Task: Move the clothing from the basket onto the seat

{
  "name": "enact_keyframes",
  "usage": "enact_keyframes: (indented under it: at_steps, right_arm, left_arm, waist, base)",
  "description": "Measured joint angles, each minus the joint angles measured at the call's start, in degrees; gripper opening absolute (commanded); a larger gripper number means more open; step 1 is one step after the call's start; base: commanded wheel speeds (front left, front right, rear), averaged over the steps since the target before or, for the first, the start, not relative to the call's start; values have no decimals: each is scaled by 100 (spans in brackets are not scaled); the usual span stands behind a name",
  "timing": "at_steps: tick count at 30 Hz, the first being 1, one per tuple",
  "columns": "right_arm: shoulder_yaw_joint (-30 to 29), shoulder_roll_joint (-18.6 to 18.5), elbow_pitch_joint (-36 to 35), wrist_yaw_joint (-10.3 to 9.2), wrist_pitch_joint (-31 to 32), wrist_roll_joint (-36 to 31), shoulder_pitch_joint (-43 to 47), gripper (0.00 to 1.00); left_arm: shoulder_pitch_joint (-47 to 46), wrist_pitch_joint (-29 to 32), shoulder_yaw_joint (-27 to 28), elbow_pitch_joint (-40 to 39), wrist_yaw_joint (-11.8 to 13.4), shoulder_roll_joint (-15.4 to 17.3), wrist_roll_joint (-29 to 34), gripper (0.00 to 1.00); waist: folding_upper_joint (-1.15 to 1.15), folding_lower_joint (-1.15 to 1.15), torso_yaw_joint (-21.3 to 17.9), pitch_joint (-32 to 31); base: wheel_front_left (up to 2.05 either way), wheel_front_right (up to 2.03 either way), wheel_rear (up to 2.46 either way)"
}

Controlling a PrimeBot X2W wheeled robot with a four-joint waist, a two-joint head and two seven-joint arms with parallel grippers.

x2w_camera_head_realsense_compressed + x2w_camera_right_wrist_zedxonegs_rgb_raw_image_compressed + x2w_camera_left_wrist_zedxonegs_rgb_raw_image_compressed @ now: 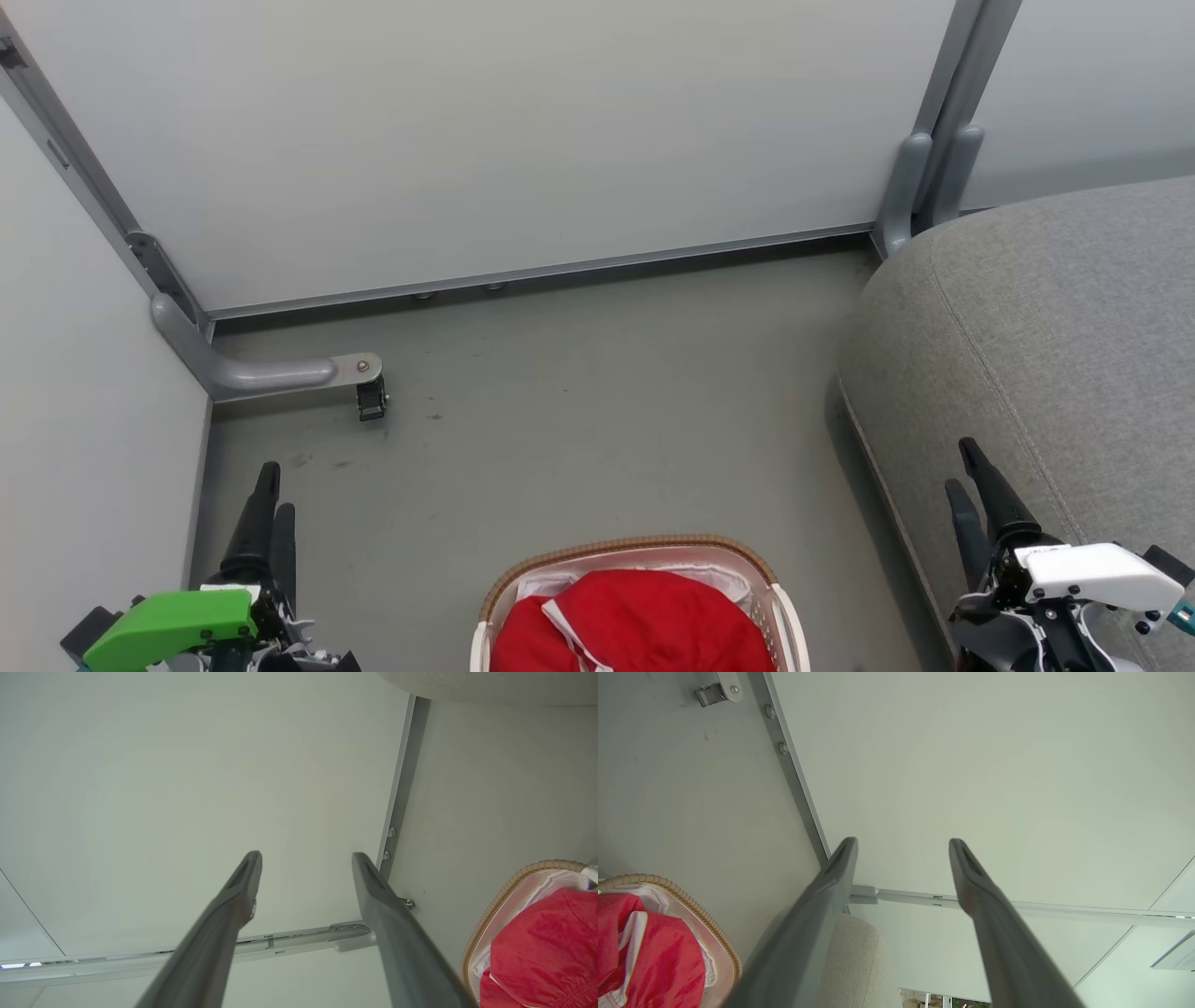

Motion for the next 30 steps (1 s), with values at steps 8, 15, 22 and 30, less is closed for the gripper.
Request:
enact_keyframes:
  at_steps: [8, 15, 22, 30]
  right_arm:
    - [120, -3, 0, 0, -214, -202, 24, 100]
    - [114, -7, 20, 0, -388, -614, 26, 100]
    - [26, -13, -81, 0, -552, -1419, 26, 100]
    - [15, -27, -444, 0, -733, -2506, 26, 100]
  left_arm:
    - [59, -213, -220, -133, 0, 1, 65, 100]
    - [92, -396, -333, -223, 0, 1, 292, 100]
    - [100, -555, -334, -349, 1, 2, 944, 100]
    - [102, -735, -347, -598, 65, 5, 1833, 100]
  waist:
    - [0, 0, -1, -7]
    - [0, 0, 1, -12]
    - [0, 0, 8, -13]
    - [0, 0, 19, -6]
  base:
    - [0, 0, 0]
    - [0, 0, 0]
    - [0, 0, 0]
    - [0, 0, 0]
